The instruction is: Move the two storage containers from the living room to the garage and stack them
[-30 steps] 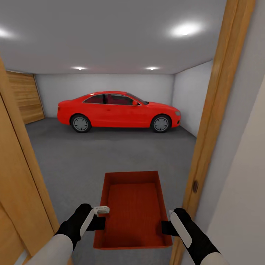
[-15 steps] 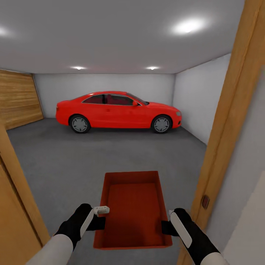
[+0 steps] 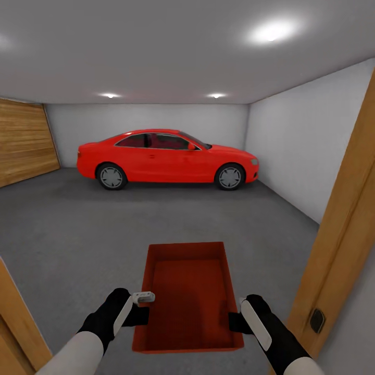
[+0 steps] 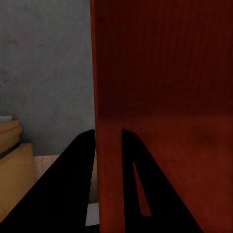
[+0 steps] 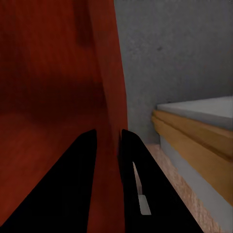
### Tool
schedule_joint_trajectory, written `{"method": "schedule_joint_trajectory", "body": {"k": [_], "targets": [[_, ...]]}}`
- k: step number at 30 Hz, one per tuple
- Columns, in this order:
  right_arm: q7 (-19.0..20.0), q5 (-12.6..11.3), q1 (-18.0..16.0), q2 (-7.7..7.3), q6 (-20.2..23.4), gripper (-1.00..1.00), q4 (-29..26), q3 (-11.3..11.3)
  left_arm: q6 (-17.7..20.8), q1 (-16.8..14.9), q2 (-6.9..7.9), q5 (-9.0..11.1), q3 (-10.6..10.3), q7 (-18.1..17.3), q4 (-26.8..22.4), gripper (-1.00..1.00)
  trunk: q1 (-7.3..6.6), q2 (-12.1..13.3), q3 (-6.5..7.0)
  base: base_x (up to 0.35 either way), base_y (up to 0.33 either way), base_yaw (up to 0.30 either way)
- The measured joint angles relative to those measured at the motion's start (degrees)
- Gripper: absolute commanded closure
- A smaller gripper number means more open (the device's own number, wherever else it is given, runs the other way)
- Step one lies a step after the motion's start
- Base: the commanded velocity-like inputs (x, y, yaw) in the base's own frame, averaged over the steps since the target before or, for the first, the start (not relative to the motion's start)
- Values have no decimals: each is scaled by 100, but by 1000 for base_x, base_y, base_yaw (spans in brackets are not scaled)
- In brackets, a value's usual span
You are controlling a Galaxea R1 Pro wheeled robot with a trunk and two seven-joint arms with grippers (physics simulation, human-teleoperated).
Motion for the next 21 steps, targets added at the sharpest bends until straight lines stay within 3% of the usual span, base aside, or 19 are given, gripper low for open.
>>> {"method": "schedule_joint_trajectory", "body": {"k": [9,16,21], "targets": [[0,0,0,0,-1,100,0,0,-1,0,0,1,0,0,0,100,0,1,0,7,16,0],[0,-4,0,-1,-3,100,0,2,1,0,-1,0,0,3,-1,100,-1,1,0,56,225,0],[0,0,0,0,0,100,0,0,0,0,0,0,0,0,0,100,0,0,0,18,68,0]]}}
